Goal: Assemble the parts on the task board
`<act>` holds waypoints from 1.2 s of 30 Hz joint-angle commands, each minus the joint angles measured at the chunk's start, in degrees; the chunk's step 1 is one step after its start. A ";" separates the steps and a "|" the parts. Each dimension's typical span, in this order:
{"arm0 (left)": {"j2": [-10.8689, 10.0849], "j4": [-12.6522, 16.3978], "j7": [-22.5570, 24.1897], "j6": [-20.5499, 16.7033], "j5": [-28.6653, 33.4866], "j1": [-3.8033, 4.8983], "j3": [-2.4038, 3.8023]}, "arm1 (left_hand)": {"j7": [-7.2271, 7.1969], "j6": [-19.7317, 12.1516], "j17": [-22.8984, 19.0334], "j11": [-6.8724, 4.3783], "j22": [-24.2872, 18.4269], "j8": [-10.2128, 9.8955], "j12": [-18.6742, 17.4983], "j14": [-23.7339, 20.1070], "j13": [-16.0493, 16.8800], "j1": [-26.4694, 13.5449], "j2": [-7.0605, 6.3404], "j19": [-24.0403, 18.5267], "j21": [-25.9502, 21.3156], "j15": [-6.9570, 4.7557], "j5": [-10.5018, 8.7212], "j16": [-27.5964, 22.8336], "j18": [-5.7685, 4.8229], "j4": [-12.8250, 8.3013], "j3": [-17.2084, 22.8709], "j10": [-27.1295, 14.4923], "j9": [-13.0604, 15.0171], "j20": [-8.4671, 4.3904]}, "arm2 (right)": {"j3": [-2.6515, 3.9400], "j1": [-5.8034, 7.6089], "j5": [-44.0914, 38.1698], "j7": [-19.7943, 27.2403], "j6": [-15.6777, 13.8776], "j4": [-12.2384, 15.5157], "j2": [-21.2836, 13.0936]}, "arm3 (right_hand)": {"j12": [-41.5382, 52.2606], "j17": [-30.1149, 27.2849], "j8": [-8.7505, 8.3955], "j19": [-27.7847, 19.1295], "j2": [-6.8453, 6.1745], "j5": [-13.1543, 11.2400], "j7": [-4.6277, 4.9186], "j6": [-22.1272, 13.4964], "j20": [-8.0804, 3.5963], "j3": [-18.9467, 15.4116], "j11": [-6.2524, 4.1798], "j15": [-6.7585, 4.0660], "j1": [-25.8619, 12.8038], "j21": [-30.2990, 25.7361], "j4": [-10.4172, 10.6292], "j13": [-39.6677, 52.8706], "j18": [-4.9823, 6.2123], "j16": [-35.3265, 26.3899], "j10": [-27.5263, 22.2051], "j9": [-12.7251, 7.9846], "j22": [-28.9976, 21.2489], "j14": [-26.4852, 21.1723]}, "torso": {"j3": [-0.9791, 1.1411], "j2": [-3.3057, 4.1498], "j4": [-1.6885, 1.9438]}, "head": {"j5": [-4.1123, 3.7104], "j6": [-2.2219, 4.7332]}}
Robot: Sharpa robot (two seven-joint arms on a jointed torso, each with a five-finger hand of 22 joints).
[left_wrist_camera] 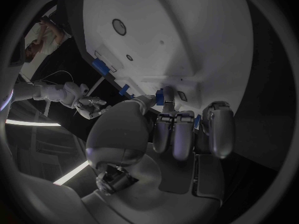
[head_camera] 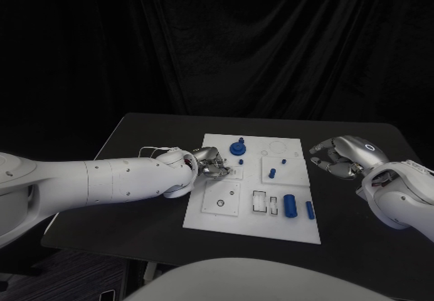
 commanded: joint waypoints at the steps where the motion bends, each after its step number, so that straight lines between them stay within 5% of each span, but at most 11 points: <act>1: 0.06 0.45 0.95 1.47 0.09 -0.23 -0.05 | -0.35 0.15 15.09 -0.31 7.66 0.22 0.20 6.16 15.09 0.03 -0.08 -0.10 -0.35 -0.34 -0.35 0.38 0.61 0.08 0.49 6.04 0.09 -0.17 | 0.04 -0.14 -0.21 -0.71 -0.21 0.07 -0.05 | -0.27 10.79 -0.38 -0.17 -0.18 0.29 0.01 0.20 -0.07 0.37 0.49 0.28 0.12 -0.22 -0.10 10.65 1.05 -0.22 2.50 -0.09 8.80 4.40 | 0.02 0.02 0.01 | -0.07 0.00; 13: 0.07 0.40 0.38 2.50 0.09 -0.34 -0.05 | -0.35 0.26 15.09 -0.30 7.65 0.20 0.20 6.16 15.09 -0.29 -0.19 -0.16 -0.47 -0.33 -1.61 0.38 0.63 0.20 0.67 6.04 0.12 -0.15 | 0.04 -0.22 -0.21 -0.73 -0.19 0.00 0.04 | -0.27 10.79 -0.38 -0.17 -0.18 0.29 0.01 0.20 -0.07 0.37 0.49 0.28 0.12 -0.22 -0.10 10.65 1.05 -0.22 2.50 -0.09 8.80 4.40 | 0.00 -0.01 -0.06 | 0.10 0.00; 21: 0.30 -0.04 -0.13 3.11 0.09 -0.40 -0.05 | -0.22 -0.01 15.09 -0.19 7.44 -0.30 0.20 6.16 15.09 -0.93 -0.23 -0.54 -1.08 -0.24 -4.64 0.38 0.77 0.53 0.81 6.04 -0.09 -0.09 | 0.04 -0.24 -0.21 -0.81 -0.15 -0.02 0.07 | -0.27 10.79 -0.38 -0.17 -0.18 0.29 0.01 0.20 -0.07 0.37 0.49 0.28 0.12 -0.22 -0.10 10.65 1.05 -0.22 2.50 -0.09 8.80 4.40 | 0.04 -0.01 -0.03 | 0.08 0.00; 22: 0.35 -0.13 -0.28 3.20 0.09 -0.41 -0.05 | -0.02 -0.32 15.09 -0.02 7.31 -0.92 0.20 6.16 15.09 -1.63 -0.23 -0.76 -1.43 -0.09 -7.80 0.38 0.84 1.12 0.43 6.04 -0.50 0.02 | 0.04 -0.25 -0.21 -0.83 -0.14 -0.02 0.08 | -0.27 10.79 -0.38 -0.17 -0.18 0.29 0.01 0.20 -0.07 0.37 0.49 0.28 0.12 -0.22 -0.10 10.65 1.05 -0.22 2.50 -0.09 8.80 4.40 | 0.04 0.01 -0.03 | 0.08 0.00; 23: 0.37 -0.18 -0.37 3.25 0.09 -0.41 -0.05 | 0.00 -0.34 15.09 0.00 7.31 -1.00 0.20 6.16 15.09 -1.68 -0.22 -0.77 -1.46 -0.08 -8.03 0.38 0.85 1.16 0.39 6.04 -0.56 0.03 | 0.04 -0.25 -0.21 -0.84 -0.14 -0.02 0.08 | -0.27 10.79 -0.38 -0.17 -0.18 0.29 0.01 0.20 -0.07 0.37 0.49 0.28 0.12 -0.22 -0.10 10.65 1.05 -0.22 2.50 -0.09 8.80 4.40 | 0.03 0.01 -0.03 | 0.09 0.00; 24: 0.41 -0.26 -0.53 3.32 0.09 -0.42 -0.05 | 0.26 -0.50 15.09 0.21 7.24 -1.72 0.20 6.16 15.09 -2.60 -0.21 -0.91 -1.74 0.10 -10.78 0.38 0.90 2.03 -0.40 6.04 -1.11 0.19 | 0.04 -0.25 -0.21 -0.86 -0.12 -0.01 0.08 | -0.27 10.79 -0.38 -0.17 -0.18 0.29 0.01 0.20 -0.07 0.37 0.49 0.28 0.12 -0.22 -0.10 10.65 1.05 -0.22 2.50 -0.09 8.80 4.40 | 0.02 0.00 -0.02 | 0.07 0.00; 27: 0.47 -0.42 -0.94 3.42 0.09 -0.43 -0.05 | 0.53 -0.38 15.09 0.46 7.22 -2.48 0.20 6.16 15.09 -3.80 -0.18 -1.00 -2.00 0.31 -13.85 0.38 0.94 3.27 -1.89 6.04 -1.74 0.39 | 0.04 -0.25 -0.21 -0.90 -0.08 -0.02 0.09 | -0.27 10.79 -0.38 -0.17 -0.18 0.29 0.01 0.20 -0.07 0.37 0.49 0.28 0.12 -0.22 -0.10 10.65 1.05 -0.22 2.50 -0.09 8.80 4.40 | 0.03 -0.01 0.01 | 0.01 0.00; 36: 0.55 -0.73 -1.41 2.87 0.09 -0.50 -0.05 | 1.46 -1.47 15.09 1.31 6.82 -5.05 0.20 6.16 15.09 -11.22 1.99 -1.72 -3.38 1.04 -18.85 0.38 1.23 4.09 -7.98 6.04 -3.69 1.06 | 0.04 -0.27 -0.21 -0.89 -0.11 -0.05 0.14 | -0.36 10.57 -0.42 -0.32 -0.27 0.28 0.03 0.24 -0.07 0.43 0.50 0.29 -0.02 -0.69 -0.07 10.43 1.14 -0.40 2.35 -0.14 8.67 4.32 | 0.01 0.00 -0.03 | 0.08 0.00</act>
